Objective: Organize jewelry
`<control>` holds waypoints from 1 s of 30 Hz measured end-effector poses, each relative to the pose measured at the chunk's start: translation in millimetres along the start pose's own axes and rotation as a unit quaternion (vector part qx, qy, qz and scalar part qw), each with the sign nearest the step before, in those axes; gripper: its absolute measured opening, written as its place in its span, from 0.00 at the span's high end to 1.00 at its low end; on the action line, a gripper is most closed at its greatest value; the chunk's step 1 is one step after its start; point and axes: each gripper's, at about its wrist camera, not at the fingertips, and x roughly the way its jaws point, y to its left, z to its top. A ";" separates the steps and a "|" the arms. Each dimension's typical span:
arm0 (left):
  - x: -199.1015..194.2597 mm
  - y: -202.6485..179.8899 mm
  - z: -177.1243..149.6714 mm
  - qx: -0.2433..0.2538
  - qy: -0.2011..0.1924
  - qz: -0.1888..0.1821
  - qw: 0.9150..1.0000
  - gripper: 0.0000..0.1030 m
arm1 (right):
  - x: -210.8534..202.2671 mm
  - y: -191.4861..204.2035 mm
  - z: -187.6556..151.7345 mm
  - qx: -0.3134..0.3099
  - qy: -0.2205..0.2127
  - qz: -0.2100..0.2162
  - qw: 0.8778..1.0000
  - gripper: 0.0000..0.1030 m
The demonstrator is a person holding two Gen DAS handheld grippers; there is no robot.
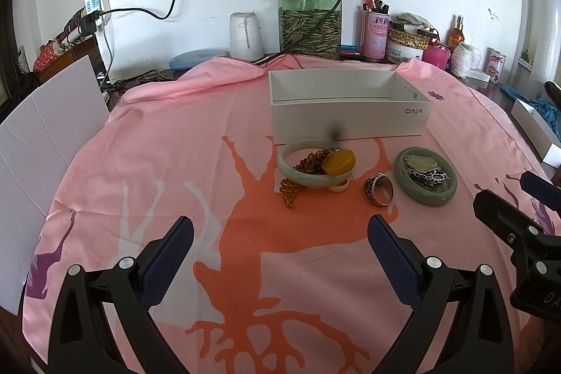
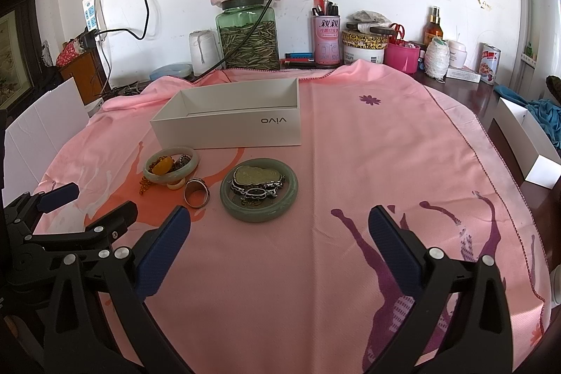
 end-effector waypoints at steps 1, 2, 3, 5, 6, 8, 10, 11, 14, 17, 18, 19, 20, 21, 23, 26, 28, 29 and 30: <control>0.4 0.2 0.1 0.000 0.000 0.000 1.000 0.05 | 0.0 0.0 0.1 0.000 0.000 0.000 1.000 0.06; 0.0 0.0 0.0 0.000 0.000 0.000 1.000 0.05 | 0.0 0.0 0.1 0.000 0.000 0.000 1.000 0.06; 0.2 0.1 0.1 0.000 0.000 0.000 1.000 0.05 | 0.0 0.0 0.2 0.000 0.000 0.000 1.000 0.06; 0.1 0.0 0.0 0.000 0.000 0.000 1.000 0.05 | 0.1 0.0 0.1 0.000 0.000 0.000 1.000 0.06; 0.1 0.1 0.0 0.000 0.000 0.000 1.000 0.05 | -0.2 -0.4 -0.3 0.000 0.001 0.000 1.000 0.06; 0.3 2.8 -2.2 -0.005 -0.004 -0.003 1.000 0.05 | 0.3 -0.6 -0.3 0.001 0.003 0.001 1.000 0.06; 0.4 4.6 -2.7 -0.009 -0.004 -0.006 1.000 0.05 | 1.6 -1.1 -0.1 0.002 0.005 0.003 1.000 0.06; 0.9 6.0 -3.9 -0.011 -0.003 -0.005 1.000 0.05 | 2.9 -1.7 0.2 0.004 0.008 0.005 1.000 0.06; 1.7 12.2 -5.0 -0.019 -0.004 -0.011 1.000 0.05 | 6.8 -4.9 0.8 0.013 0.016 0.017 1.000 0.06; 1.0 23.0 -2.6 -0.033 -0.017 -0.030 0.999 0.05 | 10.5 -11.7 1.3 0.024 0.033 0.037 0.998 0.06; 0.0 27.6 -1.0 -0.039 -0.023 -0.034 0.998 0.05 | 11.6 -14.5 2.1 0.025 0.041 0.039 0.998 0.06; -1.9 32.1 0.6 -0.037 -0.025 -0.028 0.999 0.05 | 12.0 -17.4 3.2 0.026 0.046 0.038 0.998 0.06; -4.7 35.7 3.0 -0.039 -0.030 -0.027 0.998 0.05 | 11.0 -21.6 6.1 0.027 0.049 0.032 0.998 0.06; -6.8 38.2 5.4 -0.031 -0.031 -0.025 0.999 0.05 | 9.6 -24.8 8.6 0.029 0.048 0.029 0.998 0.06; -8.8 39.9 11.5 -0.015 -0.030 -0.035 0.999 0.05 | 5.6 -30.2 15.0 0.035 0.041 0.028 0.998 0.06; -5.8 33.8 18.5 0.010 -0.015 -0.035 0.999 0.05 | 2.9 -28.9 21.3 0.032 0.034 0.035 0.998 0.06; -0.6 28.4 23.7 0.021 -0.010 -0.033 0.999 0.05 | 5.6 -19.7 24.7 0.011 0.036 0.037 0.999 0.06; 6.8 25.8 26.2 0.024 0.010 -0.036 0.999 0.05 | 6.6 -16.6 25.6 0.004 0.036 0.035 0.999 0.06; 14.3 25.0 28.7 0.024 0.031 -0.044 0.998 0.05 | 8.0 -13.0 26.5 -0.005 0.035 0.033 0.999 0.06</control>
